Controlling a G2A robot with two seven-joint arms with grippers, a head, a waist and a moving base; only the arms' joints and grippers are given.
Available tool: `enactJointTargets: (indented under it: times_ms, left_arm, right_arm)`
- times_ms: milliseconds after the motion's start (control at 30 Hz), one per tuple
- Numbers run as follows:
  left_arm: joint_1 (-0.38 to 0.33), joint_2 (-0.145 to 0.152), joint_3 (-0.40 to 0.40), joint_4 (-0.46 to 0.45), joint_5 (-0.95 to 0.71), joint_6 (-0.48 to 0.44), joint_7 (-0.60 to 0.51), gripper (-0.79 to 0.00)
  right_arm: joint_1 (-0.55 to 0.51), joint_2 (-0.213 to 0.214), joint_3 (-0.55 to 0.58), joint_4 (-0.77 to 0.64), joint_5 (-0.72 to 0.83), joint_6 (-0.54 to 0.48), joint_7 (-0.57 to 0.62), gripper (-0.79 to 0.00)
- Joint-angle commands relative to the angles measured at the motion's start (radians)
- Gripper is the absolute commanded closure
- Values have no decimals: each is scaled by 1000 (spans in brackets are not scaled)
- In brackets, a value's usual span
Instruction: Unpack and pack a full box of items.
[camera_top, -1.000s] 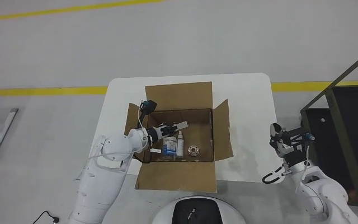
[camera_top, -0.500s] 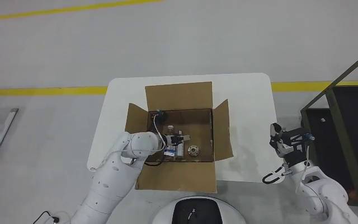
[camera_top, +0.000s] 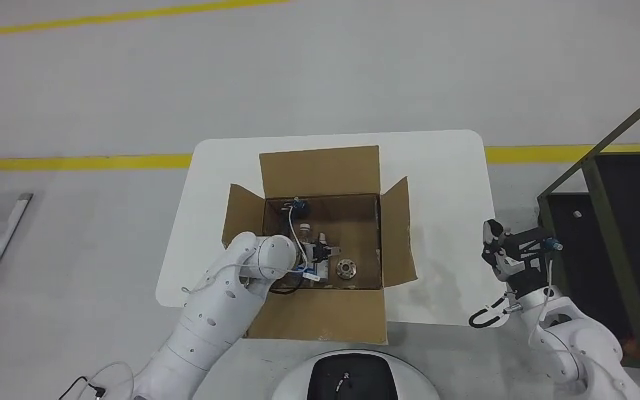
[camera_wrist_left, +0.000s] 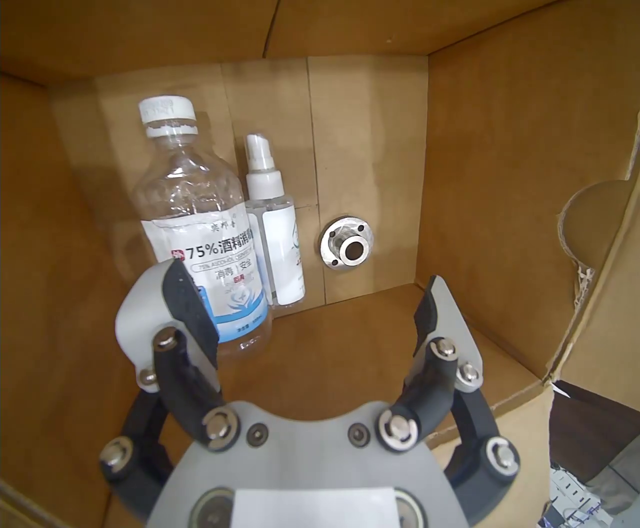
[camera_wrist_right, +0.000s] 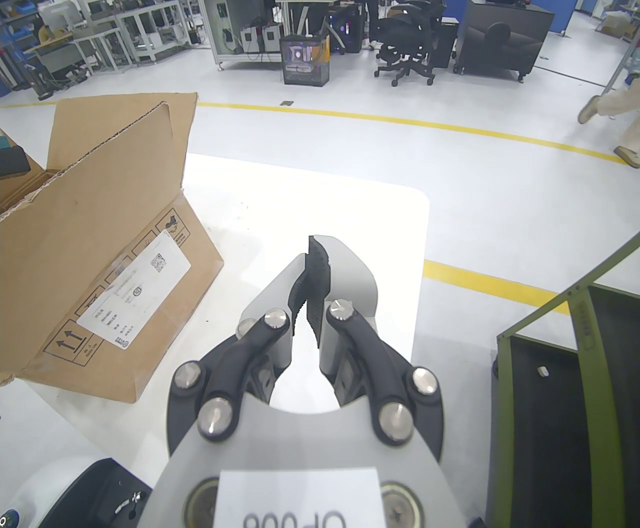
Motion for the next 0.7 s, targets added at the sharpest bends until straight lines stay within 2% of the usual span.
enactJointTargets:
  times_ms: [0, 200, 300, 667]
  left_arm:
    - [0, 0, 0, 0, 0, 0, 0, -785]
    - [2, 0, 0, 1, 4, -1, 6, -785]
    - [10, 5, 15, -3, 87, -12, 33, -785]
    - [6, 24, 6, -6, 264, -49, -48, -785]
  right_arm:
    - [0, 0, 0, 0, 0, 0, 0, 0]
    - [0, 0, 0, 0, 0, 0, 0, 0]
    - [0, 0, 0, 0, 0, 0, 0, 0]
    - [0, 0, 0, 0, 0, 0, 0, 0]
